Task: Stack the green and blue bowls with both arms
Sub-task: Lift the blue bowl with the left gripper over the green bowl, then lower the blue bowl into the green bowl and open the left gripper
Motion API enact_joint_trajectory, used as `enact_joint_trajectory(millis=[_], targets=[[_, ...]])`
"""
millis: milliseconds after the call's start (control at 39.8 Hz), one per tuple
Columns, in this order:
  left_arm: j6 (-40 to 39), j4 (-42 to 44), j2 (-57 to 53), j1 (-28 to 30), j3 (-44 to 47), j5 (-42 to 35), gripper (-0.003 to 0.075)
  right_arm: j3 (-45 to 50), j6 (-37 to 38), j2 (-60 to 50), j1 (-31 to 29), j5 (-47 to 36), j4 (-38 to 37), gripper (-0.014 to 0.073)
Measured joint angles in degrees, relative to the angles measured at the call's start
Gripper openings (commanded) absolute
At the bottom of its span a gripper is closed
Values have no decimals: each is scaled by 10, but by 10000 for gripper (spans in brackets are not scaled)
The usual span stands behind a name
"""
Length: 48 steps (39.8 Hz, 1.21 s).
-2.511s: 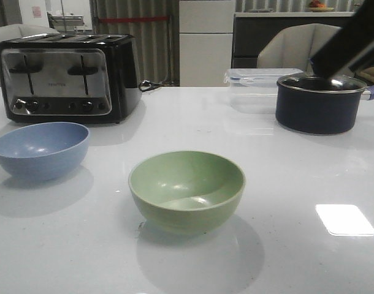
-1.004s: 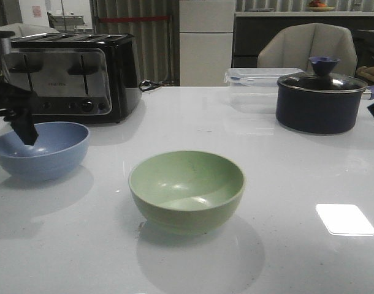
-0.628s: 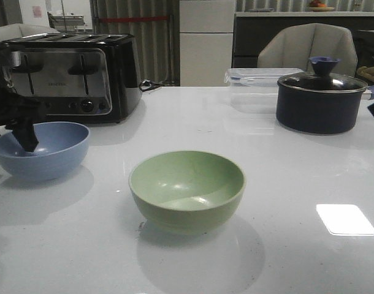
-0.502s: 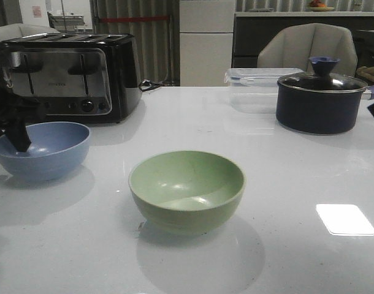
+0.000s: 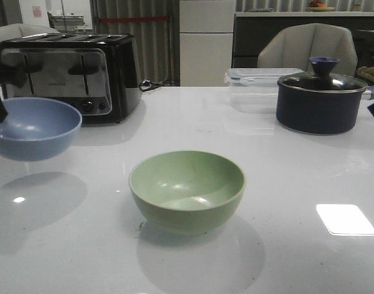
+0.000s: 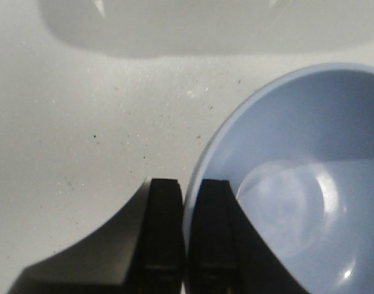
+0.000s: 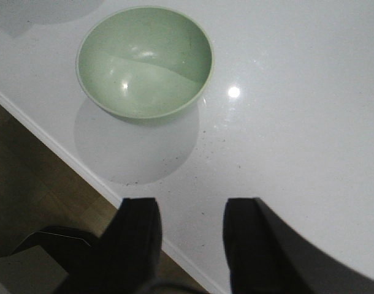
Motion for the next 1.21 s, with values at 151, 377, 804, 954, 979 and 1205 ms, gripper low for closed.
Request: enact_joint_trajectory(millis=[151, 377, 804, 954, 979, 1205], targets=[[1, -3, -45, -48, -40, 51, 93, 0, 0, 0, 0, 0, 0, 382], [16, -11, -63, -156, -73, 80, 93, 0, 0, 0, 0, 0, 0, 382], [45, -72, -16, -283, -71, 70, 93, 0, 0, 0, 0, 0, 0, 382], [45, -85, 13, -287, -71, 70, 93, 0, 0, 0, 0, 0, 0, 382], [45, -87, 18, -287, -71, 70, 93, 0, 0, 0, 0, 0, 0, 382], [45, -90, 47, -287, -66, 68, 93, 0, 0, 0, 0, 0, 0, 382]])
